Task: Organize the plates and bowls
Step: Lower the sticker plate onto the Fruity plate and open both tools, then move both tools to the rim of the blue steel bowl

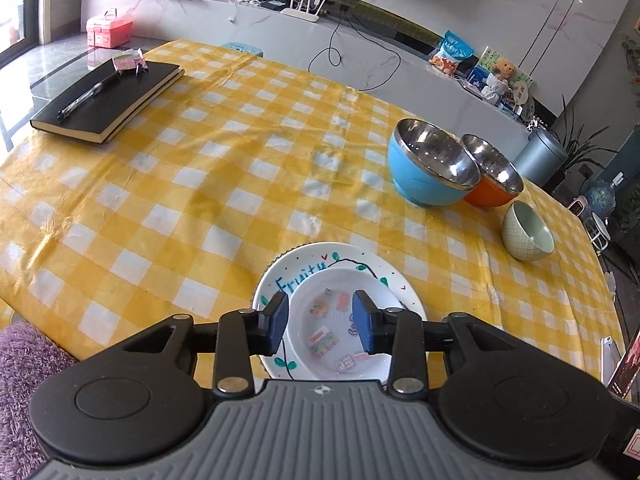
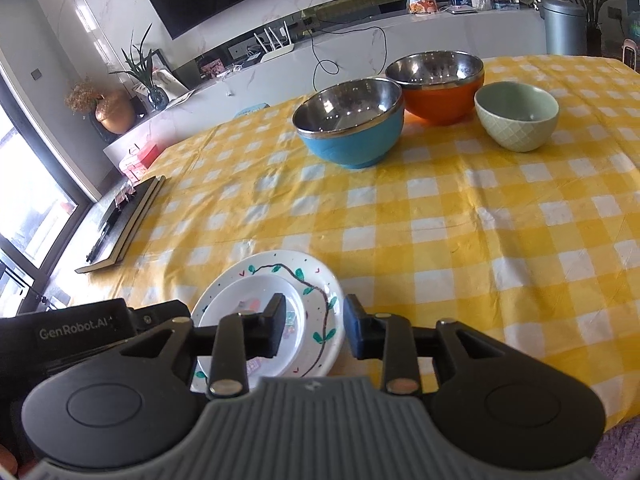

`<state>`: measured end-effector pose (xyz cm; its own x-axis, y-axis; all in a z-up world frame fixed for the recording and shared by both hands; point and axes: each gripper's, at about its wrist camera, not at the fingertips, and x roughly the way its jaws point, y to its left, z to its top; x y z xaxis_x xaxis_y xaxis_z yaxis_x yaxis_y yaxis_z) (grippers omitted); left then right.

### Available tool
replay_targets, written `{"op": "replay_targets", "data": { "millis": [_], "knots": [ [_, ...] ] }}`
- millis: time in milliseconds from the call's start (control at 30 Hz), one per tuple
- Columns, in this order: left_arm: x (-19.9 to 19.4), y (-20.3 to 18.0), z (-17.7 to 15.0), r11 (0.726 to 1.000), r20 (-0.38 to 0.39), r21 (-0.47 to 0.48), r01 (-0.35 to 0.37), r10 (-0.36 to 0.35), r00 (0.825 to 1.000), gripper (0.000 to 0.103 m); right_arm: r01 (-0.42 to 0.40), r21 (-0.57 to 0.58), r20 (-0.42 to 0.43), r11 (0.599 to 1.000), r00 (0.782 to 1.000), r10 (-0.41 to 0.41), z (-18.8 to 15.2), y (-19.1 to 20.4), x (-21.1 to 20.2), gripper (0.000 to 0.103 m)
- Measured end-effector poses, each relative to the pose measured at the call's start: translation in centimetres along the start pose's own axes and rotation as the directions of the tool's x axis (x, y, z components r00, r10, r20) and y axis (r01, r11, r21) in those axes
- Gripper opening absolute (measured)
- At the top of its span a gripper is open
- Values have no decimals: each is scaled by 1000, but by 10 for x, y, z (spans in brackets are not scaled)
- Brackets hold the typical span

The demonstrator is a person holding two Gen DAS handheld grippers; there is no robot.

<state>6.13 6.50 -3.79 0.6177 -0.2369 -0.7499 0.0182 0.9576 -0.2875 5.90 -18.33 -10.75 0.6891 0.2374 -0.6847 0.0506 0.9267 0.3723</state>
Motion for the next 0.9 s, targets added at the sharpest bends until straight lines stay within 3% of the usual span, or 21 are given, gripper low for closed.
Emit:
{"op": "replay_targets", "data": {
  "millis": [233,500,900],
  "knots": [
    [-6,-21,-1,998,25,57,29,-31,999,51,16,40,44,999,999,-18,5,-15,-14,37],
    [5,-41,-2,995,0,89,51,-51,999,54,37,108,68,993,997,-45,11,-36,-18,42],
    [37,-61,23,993,-11,103,50,-49,999,57,86,156,74,984,992,-98,32,-61,-1,51]
  ]
}}
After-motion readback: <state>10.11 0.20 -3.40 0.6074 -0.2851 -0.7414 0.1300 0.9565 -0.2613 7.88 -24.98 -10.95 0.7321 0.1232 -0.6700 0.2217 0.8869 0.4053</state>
